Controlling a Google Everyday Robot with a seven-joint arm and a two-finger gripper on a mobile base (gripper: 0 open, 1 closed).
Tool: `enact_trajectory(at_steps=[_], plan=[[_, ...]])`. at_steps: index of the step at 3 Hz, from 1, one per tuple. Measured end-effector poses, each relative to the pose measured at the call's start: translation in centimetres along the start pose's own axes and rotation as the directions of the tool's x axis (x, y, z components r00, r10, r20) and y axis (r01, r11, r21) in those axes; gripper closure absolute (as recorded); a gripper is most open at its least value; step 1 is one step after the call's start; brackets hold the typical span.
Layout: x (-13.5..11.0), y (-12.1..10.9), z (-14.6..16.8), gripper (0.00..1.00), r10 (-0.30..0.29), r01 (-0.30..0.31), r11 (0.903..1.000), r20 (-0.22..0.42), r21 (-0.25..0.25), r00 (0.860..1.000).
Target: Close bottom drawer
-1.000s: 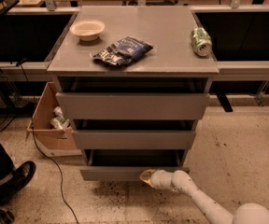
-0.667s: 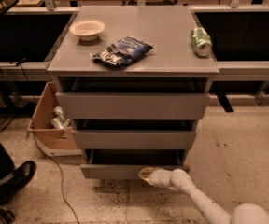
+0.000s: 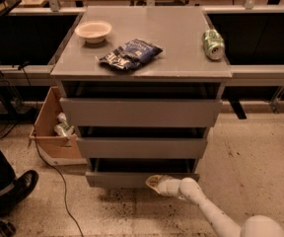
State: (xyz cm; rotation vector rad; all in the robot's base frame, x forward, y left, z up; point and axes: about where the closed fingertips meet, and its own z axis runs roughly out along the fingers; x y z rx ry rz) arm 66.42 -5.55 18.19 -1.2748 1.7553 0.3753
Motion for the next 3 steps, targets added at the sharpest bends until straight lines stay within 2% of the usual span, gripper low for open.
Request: enact_trajectory(at_steps=[3], plan=[[-1.08,-1.90,0.89,1.00,-0.030,0.028,0.9984,0.035,0.049,0.999]])
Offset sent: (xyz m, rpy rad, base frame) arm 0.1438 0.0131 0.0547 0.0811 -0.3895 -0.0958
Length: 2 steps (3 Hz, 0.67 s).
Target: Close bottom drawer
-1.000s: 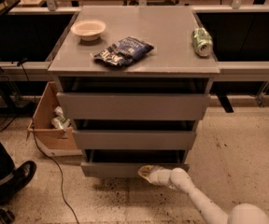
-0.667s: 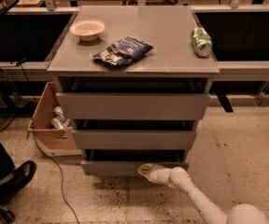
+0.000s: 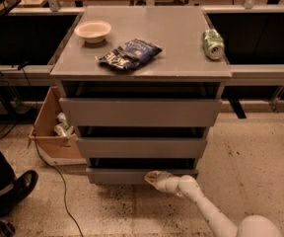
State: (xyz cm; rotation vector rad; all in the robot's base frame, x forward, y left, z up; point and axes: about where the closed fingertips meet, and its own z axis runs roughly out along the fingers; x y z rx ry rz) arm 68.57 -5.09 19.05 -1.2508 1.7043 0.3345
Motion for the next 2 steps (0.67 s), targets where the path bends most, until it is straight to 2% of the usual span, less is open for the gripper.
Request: enact_trajectory(at_steps=[2], plan=[[-0.65,-0.91,0.46,1.00,-0.016,0.016,0.9998,0.021,0.014,1.000]])
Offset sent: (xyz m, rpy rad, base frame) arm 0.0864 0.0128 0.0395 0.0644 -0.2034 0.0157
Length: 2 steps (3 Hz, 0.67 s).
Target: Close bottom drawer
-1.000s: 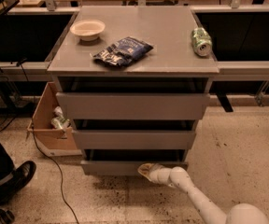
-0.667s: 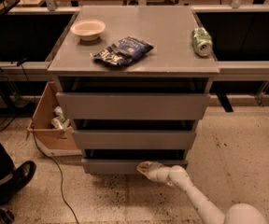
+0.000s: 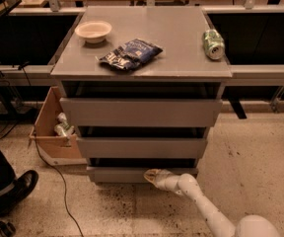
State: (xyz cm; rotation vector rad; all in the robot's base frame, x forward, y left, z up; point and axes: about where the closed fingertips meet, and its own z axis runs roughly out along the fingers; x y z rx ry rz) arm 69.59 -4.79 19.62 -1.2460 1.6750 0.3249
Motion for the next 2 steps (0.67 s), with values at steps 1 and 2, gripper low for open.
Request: enact_trajectory(at_steps=[1,2], plan=[[0.3,0.5,-0.9,1.00,0.030,-0.030,0.9984,-0.011,-0.048,0.999],[1.8,0.9,-5.4,1.00,0.069,-0.076,0.9928,-0.079,-0.092,0.995]])
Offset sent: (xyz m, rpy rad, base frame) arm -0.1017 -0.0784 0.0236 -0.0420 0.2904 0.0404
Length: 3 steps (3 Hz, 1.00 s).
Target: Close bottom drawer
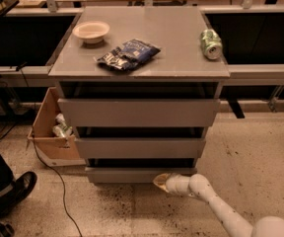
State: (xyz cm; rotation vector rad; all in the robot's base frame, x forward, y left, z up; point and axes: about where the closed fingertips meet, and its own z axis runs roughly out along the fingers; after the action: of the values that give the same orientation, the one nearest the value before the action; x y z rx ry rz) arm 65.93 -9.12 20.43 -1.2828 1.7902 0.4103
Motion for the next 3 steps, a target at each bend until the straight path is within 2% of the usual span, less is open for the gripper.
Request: enact_trajectory(at_steps=[1,2,3], plan=[[2.0,0.1,-6.6,1.00,0.024,-0.023,0.9997,-0.108,0.005,0.994],[2.0,-2.3,-14.9,1.00,0.018,0.002,0.9960,-0.224,0.089,0.974],[-0.2,-2.6,-23.1,1.00,-0.013,0.064,0.9891,-0.352,0.133,0.936]])
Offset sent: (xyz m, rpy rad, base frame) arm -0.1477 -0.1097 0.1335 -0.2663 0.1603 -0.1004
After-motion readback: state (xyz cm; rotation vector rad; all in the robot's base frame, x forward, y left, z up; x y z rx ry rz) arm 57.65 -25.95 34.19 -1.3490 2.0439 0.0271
